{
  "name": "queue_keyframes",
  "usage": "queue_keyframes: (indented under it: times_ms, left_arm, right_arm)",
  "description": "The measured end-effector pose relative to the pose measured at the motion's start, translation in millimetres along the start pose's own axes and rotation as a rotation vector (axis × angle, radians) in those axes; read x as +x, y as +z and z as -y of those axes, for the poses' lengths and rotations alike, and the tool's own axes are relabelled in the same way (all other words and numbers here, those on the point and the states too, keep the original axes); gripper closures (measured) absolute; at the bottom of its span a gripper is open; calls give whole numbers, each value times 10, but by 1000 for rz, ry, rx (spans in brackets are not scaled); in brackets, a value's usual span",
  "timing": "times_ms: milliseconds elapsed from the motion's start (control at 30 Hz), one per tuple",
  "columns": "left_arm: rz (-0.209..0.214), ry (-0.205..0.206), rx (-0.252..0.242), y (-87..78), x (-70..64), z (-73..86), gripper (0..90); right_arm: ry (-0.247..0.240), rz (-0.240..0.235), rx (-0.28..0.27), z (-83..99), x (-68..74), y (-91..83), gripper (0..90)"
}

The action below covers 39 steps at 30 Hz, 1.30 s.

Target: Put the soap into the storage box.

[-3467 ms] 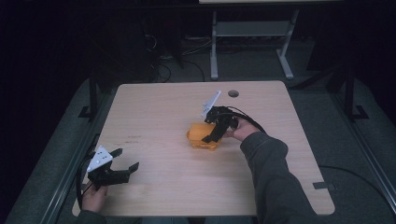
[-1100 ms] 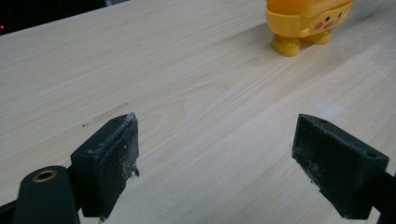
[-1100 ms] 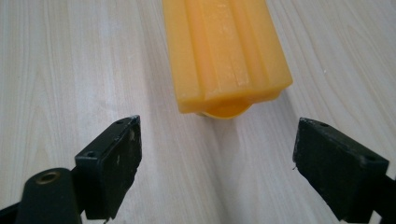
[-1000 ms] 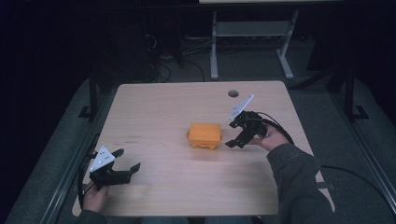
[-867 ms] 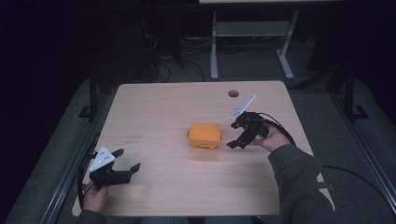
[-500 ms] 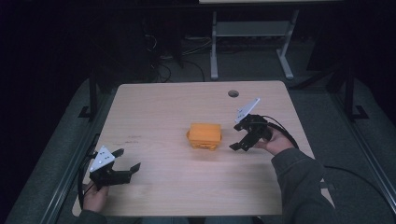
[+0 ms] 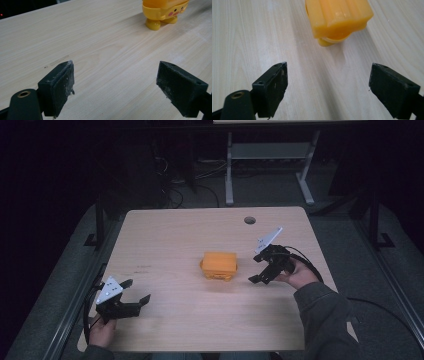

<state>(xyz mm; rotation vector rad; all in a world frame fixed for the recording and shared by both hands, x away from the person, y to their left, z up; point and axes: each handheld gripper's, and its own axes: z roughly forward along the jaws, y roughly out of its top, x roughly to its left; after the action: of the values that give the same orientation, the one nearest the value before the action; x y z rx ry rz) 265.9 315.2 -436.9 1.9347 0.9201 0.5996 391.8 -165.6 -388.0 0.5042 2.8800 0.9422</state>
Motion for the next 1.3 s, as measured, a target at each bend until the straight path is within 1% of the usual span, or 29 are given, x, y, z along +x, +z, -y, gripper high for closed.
queue_keyframes:
  times_ms: [33, 67, 100, 167, 233, 267, 367, 400, 433, 467, 533, 567, 667, 733, 800, 867, 900, 1067, 1133, 1300]
  left_arm:
    - [1, 0, 1, 1, -1, 0, 142]
    - [1, 0, 0, 2, -2, 1, 143]
    - [1, 1, 0, 3, -2, 0, 142]
    - [2, 1, 2, 5, -4, -1, 142]
    - [2, 3, 4, 5, -5, -2, 143]
    - [1, 3, 4, 6, -5, -2, 142]
    - [2, 2, 3, 6, -4, -1, 142]
    - [1, 3, 4, 5, -4, -1, 142]
    - [1, 3, 4, 6, -4, -1, 142]
    - [2, 3, 4, 6, -5, -1, 142]
    - [2, 1, 4, 9, -9, -2, 142]
    - [3, 1, 4, 11, -10, -2, 142]
    - [4, 2, 4, 15, -12, -3, 142]
    - [4, 4, 5, 17, -13, -3, 142]
    - [5, 4, 7, 20, -14, -2, 142]
    - [5, 4, 7, 21, -15, -3, 143]
    - [5, 6, 7, 21, -15, -4, 142]
    - [4, 3, 7, 22, -17, -2, 142]
    - [4, 6, 8, 22, -16, -3, 142]
    - [5, 6, 11, 26, -21, -3, 142]
  right_arm:
    - [-3, 1, -2, 21, -3, 8, 150]
    - [8, -1, 0, 38, 6, 10, 150]
    - [4, 0, 0, 59, 8, 15, 151]
    - [16, -5, 12, 85, 9, 20, 150]
    - [13, 2, 0, 117, 17, 9, 150]
    - [22, 0, 1, 133, 20, 5, 150]
    - [29, 3, 0, 192, 23, -1, 151]
    - [41, 4, 0, 211, 32, -8, 151]
    - [39, 3, 3, 228, 26, -10, 150]
    - [51, 1, 6, 242, 32, -18, 150]
    - [45, 9, -7, 277, 42, -37, 151]
    - [54, 8, -9, 292, 46, -45, 150]
    - [57, 15, -8, 344, 55, -55, 151]
    - [72, 15, -9, 379, 65, -64, 150]
    - [76, 15, -7, 411, 66, -68, 150]
    - [78, 19, -15, 440, 79, -77, 150]
    - [85, 21, -13, 456, 88, -83, 151]
    - [90, 35, -14, 536, 120, -114, 151]
    - [115, 30, -8, 563, 140, -132, 151]
    - [124, 45, -16, 664, 182, -166, 151]
